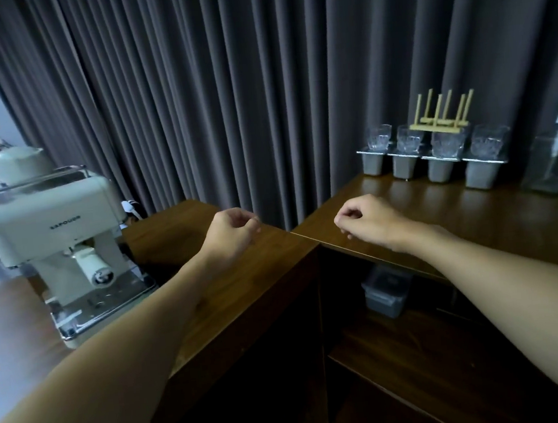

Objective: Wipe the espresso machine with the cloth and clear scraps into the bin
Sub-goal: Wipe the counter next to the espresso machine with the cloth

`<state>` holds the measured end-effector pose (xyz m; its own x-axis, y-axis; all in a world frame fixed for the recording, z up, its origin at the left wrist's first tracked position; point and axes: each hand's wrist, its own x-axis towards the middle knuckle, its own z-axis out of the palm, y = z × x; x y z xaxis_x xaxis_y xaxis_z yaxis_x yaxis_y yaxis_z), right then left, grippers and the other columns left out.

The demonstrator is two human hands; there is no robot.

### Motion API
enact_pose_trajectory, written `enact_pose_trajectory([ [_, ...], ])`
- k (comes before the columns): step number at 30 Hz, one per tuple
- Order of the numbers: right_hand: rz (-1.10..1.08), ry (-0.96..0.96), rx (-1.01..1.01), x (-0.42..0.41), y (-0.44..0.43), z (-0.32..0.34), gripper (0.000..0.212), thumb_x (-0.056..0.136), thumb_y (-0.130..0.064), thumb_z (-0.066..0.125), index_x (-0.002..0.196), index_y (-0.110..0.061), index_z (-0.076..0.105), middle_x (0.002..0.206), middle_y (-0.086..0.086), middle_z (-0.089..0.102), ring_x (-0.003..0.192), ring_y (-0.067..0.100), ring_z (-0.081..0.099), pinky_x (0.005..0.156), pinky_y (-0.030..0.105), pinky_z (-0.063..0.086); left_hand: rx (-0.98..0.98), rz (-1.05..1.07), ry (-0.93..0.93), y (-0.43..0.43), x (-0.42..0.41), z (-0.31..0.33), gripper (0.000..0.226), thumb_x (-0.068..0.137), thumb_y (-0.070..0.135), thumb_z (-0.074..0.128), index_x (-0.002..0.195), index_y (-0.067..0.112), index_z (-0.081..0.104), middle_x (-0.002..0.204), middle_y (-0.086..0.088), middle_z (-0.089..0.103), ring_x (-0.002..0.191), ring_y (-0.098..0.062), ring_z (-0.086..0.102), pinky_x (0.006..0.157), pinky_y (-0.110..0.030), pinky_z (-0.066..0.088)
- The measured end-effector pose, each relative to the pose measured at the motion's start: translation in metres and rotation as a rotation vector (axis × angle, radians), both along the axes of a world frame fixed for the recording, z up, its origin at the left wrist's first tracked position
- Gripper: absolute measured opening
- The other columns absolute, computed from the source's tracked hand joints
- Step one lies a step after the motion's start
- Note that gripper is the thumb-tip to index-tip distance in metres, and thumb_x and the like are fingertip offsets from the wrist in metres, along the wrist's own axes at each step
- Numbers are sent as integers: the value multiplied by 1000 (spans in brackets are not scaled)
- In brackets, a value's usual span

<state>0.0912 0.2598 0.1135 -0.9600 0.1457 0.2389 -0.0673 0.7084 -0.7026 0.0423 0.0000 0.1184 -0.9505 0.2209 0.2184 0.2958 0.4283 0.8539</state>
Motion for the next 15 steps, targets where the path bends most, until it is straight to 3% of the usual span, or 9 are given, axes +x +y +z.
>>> enact_pose_trajectory([
  [4, 143, -67, 25, -37, -32, -7, 16, 78, -33, 63, 69, -21, 70, 69, 0, 72, 72, 17, 69, 80, 42, 58, -99, 135, 15, -33, -18, -15, 6, 97, 18, 60, 99, 17, 66, 97, 0, 67, 91, -13, 64, 68, -20, 48],
  [9, 395, -161, 91, -91, -92, -23, 13, 81, -35, 64, 75, -25, 70, 76, -3, 73, 77, 12, 68, 79, 33, 55, -230, 329, -5, -82, -25, -33, 10, 95, 17, 61, 102, 16, 68, 98, -2, 67, 91, -19, 64, 82, -40, 57],
  [12, 563, -200, 120, -116, -130, -35, 14, 82, -40, 65, 80, -28, 71, 83, -7, 73, 84, 10, 67, 84, 33, 54, -397, 410, -32, -111, -19, -42, 13, 91, 17, 59, 97, 13, 70, 98, -6, 69, 93, -24, 65, 83, -41, 56],
  [15, 737, -234, 141, -134, -167, -49, 14, 86, -40, 67, 91, -27, 70, 92, -6, 71, 87, 9, 65, 85, 33, 54, -462, 484, -55, -133, -7, -59, 13, 88, 22, 64, 99, 15, 66, 111, -11, 67, 105, -28, 63, 90, -41, 52],
])
